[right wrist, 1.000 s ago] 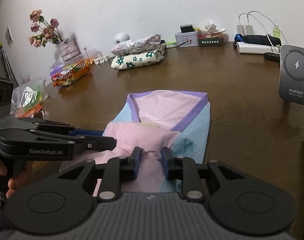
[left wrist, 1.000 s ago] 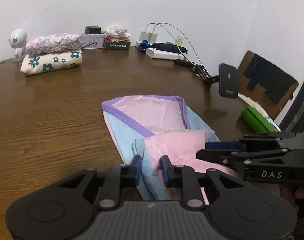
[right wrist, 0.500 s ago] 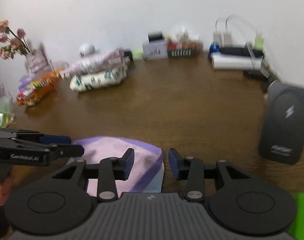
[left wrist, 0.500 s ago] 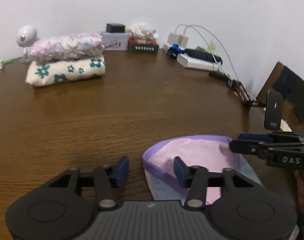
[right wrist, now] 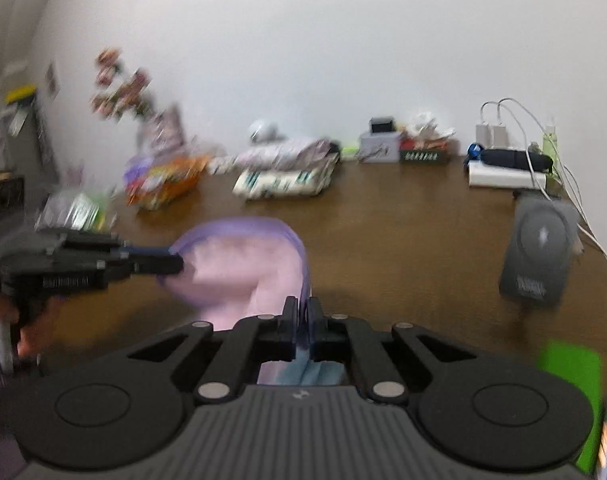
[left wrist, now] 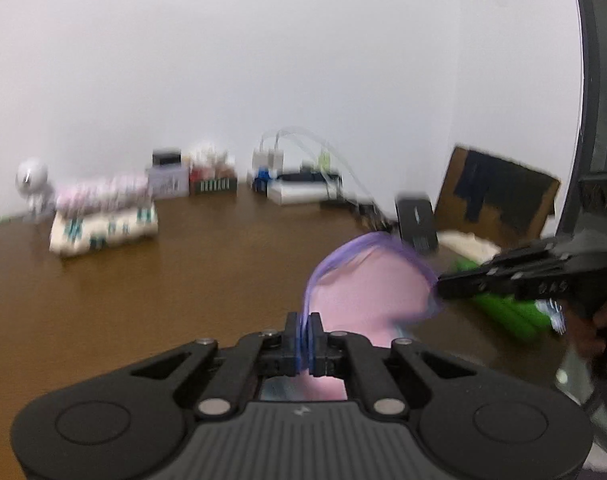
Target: Fold clothes
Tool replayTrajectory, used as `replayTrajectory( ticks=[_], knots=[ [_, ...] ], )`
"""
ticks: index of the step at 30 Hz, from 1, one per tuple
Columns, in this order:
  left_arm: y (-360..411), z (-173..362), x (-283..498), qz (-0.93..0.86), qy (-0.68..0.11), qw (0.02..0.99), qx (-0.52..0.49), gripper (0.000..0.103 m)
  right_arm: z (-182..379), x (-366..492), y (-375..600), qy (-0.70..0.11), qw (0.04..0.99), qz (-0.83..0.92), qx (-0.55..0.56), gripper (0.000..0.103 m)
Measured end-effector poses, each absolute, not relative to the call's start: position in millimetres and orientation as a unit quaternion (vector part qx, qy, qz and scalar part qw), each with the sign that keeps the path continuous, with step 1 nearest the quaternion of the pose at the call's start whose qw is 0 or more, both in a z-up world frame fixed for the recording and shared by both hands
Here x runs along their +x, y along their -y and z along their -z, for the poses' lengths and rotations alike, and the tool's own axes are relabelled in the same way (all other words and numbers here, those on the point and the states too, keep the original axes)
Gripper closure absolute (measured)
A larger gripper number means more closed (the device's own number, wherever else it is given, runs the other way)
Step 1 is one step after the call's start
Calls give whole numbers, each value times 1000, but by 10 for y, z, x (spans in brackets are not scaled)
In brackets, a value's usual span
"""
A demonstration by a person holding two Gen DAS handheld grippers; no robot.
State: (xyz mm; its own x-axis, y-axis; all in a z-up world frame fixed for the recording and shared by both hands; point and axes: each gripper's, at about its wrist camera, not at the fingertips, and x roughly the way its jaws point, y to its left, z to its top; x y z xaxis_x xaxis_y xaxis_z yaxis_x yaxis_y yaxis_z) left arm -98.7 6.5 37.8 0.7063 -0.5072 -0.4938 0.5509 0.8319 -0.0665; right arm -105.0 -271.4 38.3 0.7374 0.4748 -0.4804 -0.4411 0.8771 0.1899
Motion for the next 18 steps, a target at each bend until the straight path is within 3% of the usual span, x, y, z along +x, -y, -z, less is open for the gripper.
replayTrajectory(
  ticks=[3,5,6,7,12,18],
  knots=[
    [-152,-173,-1243,282,-278,917,55,97,-245,-1376,2791,-282,920,-272,10,94],
    [-284,-164,-1330,273,-291,916,49,88,-226,-1523,2847,-285,916,-281,7,73],
    [-352,-177,-1369,269,-293,916,44,77,-247,-1581,2878,-281,919,-277,8,52],
    [-431,-230,-1398,273,-285,918,30,70,-303,-1633,2916,-266,925,-269,14,48],
    [-578,-486,-1300,286,-250,923,-66,42,-492,-1544,2861,-221,934,-274,61,49],
    [8,-302,-1051,251,-297,921,-1,50,-162,-1136,2323,-285,934,-215,33,54]
  ],
)
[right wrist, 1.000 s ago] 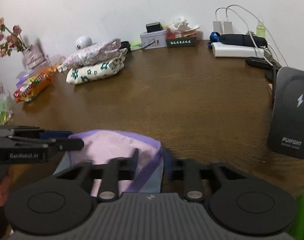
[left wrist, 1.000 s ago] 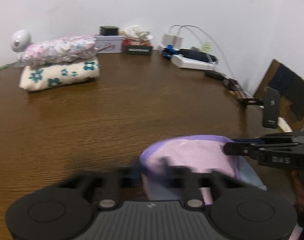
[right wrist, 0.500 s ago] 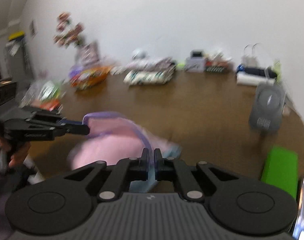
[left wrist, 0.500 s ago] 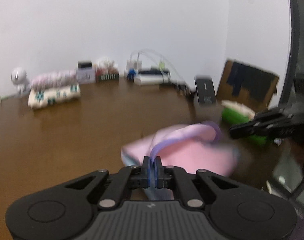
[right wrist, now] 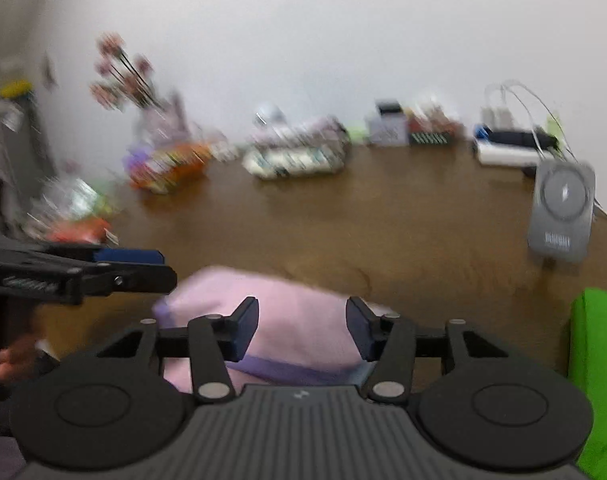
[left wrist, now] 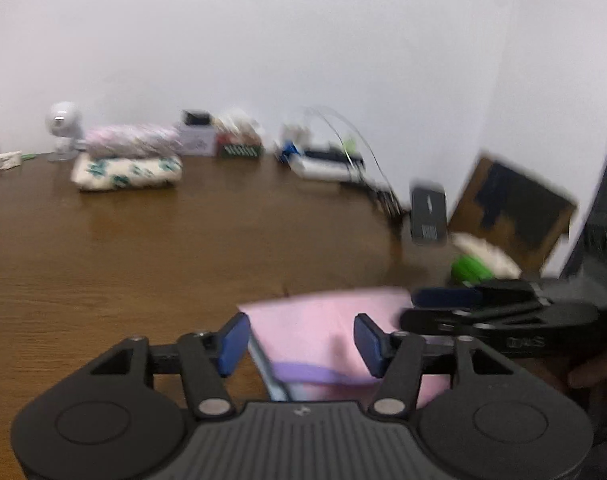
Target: Fold clothes
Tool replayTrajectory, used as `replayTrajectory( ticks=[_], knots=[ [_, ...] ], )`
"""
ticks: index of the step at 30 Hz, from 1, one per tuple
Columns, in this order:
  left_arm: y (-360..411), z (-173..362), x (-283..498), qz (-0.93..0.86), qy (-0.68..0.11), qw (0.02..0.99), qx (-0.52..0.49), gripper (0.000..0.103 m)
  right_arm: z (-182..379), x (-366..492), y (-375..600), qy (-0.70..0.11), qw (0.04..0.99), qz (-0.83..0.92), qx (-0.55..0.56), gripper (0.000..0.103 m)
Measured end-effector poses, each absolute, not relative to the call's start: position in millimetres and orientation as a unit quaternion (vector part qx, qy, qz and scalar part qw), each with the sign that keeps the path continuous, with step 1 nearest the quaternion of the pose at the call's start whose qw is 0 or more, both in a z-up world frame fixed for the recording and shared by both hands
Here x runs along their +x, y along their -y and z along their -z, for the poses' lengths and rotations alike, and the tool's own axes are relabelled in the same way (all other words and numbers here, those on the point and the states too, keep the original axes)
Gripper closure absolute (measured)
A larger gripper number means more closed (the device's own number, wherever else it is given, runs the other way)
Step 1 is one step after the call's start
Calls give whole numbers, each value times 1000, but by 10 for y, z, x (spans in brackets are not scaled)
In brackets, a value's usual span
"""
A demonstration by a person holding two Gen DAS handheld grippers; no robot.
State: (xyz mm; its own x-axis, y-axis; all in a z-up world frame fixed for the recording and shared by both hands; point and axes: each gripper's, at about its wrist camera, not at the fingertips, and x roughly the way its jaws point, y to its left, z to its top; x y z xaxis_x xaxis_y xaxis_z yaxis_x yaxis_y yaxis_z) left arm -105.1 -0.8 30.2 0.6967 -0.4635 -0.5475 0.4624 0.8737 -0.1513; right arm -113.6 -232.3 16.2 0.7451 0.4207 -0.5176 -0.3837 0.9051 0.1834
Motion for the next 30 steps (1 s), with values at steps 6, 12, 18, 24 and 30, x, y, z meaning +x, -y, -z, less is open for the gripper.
replayTrajectory(
  ticks=[6,12,18,24,30],
  knots=[
    [-96,-128,-1090,212,-343,915,0,43,-45,-1300,2451,-320,930,-179,34,53],
    [-244,-214,-1127,204,-352,913,-36,37,-218,-1421,2647,-306,925,-209,86,45],
    [-117,-176,-1043,185,-368,910,-47,37,-74,-1247,2571,-329,918,-187,123,45],
    [-79,-195,-1042,178,-366,912,-41,37,-66,-1240,2531,-324,923,-167,120,43],
    [-36,-157,-1053,177,-368,912,-32,37,-57,-1288,2463,-327,923,-168,113,38]
  ],
)
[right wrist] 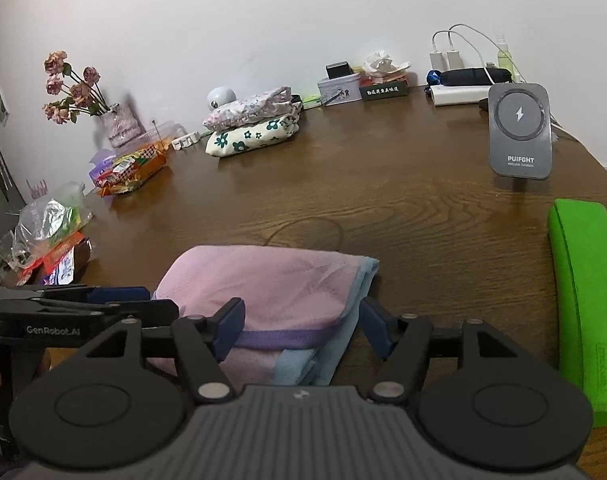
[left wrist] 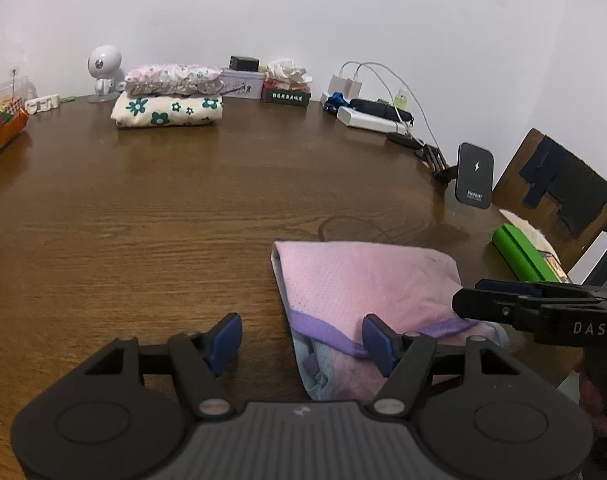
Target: Fold clothes
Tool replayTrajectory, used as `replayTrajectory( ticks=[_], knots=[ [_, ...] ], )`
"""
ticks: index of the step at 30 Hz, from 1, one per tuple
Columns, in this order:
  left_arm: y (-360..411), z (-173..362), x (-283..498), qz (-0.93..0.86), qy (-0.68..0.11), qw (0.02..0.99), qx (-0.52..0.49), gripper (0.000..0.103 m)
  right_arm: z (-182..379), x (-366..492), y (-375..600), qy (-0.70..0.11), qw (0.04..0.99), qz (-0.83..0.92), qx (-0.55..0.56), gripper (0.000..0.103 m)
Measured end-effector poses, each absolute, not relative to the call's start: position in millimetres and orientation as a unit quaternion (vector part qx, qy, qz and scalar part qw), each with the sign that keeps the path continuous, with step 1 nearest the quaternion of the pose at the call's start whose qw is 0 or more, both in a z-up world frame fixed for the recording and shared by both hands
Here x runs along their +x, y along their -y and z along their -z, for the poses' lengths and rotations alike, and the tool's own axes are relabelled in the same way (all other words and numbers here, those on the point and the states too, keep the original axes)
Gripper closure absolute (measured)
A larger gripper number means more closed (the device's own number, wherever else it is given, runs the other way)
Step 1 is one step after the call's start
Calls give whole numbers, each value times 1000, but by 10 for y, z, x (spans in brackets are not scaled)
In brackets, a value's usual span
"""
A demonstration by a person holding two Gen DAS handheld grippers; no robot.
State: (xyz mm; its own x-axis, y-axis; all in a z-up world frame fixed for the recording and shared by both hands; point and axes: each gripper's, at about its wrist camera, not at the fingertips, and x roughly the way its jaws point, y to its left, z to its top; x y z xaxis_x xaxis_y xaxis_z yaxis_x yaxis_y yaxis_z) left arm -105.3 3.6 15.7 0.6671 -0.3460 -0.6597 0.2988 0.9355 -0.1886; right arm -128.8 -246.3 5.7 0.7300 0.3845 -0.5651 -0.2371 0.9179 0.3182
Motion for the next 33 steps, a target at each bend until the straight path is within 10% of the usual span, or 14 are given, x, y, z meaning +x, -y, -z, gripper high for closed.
replayTrajectory(
  ticks=[15,17,20,33],
  knots=[
    [116,-59,-1274,181,-350,919,21,37,84,-1472,2295,-319,937,-134,54,42],
    [117,-57,-1296,189,-348,918,19,45,84,-1516,2294,-319,934,-150,65,62],
    [78,-50,-1288,235,-351,906,-14,88,85,-1514,2307,-322,927,-172,89,79],
    [-162,-951,-902,245,-201,949,-13,97,-756,-1036,2128,-235,939,-233,93,96]
  ],
)
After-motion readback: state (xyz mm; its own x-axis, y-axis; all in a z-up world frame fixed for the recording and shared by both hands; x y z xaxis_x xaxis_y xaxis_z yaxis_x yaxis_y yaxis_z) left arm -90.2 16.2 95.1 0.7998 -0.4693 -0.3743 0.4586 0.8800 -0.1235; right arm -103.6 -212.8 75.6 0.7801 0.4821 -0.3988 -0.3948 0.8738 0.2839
